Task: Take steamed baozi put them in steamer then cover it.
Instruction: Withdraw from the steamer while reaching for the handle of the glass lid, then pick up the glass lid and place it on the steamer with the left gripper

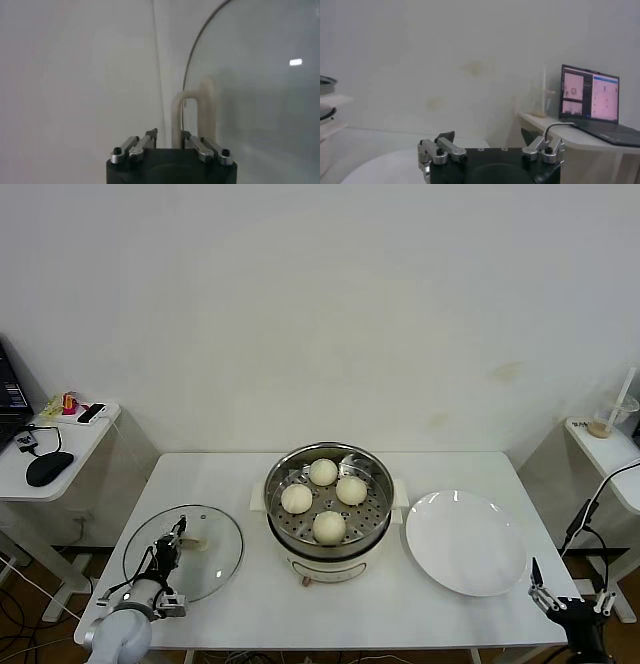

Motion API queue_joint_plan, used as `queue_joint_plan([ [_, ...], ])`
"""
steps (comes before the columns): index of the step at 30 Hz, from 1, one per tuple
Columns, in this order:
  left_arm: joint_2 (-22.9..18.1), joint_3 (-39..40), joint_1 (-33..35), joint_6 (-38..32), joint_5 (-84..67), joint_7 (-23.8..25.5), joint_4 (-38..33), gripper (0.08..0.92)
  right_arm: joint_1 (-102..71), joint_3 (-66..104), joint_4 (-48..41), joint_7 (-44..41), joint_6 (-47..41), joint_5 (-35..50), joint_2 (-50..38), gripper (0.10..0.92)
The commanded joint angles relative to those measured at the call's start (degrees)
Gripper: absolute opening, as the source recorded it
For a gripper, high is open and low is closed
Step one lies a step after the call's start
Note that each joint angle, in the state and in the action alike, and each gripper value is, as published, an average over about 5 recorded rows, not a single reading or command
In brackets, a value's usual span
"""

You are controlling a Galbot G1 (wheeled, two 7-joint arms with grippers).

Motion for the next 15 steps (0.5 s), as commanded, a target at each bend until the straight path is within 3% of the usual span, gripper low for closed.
queue_joint_plan([
  [1,0.82,-1.23,1.48,0.53,-0.98,-0.36,-5.69,0.166,-0.03,-0.80,0.26,-0.24,-0.15,0.15,-0.38,0.823],
  [8,5.05,-3.84,2.54,2.73,-6.48,2.20,-14.06,0.149,-0.05,-1.72,0.61,-0.60,-0.70,0.34,-1.58,0.823],
  [15,12.57,-5.62,1.77,7.77,-16.58,7.59,-21.20,0.149,0.24,-2.19,0.46,-0.80,-0.74,0.20,-2.57,0.823],
])
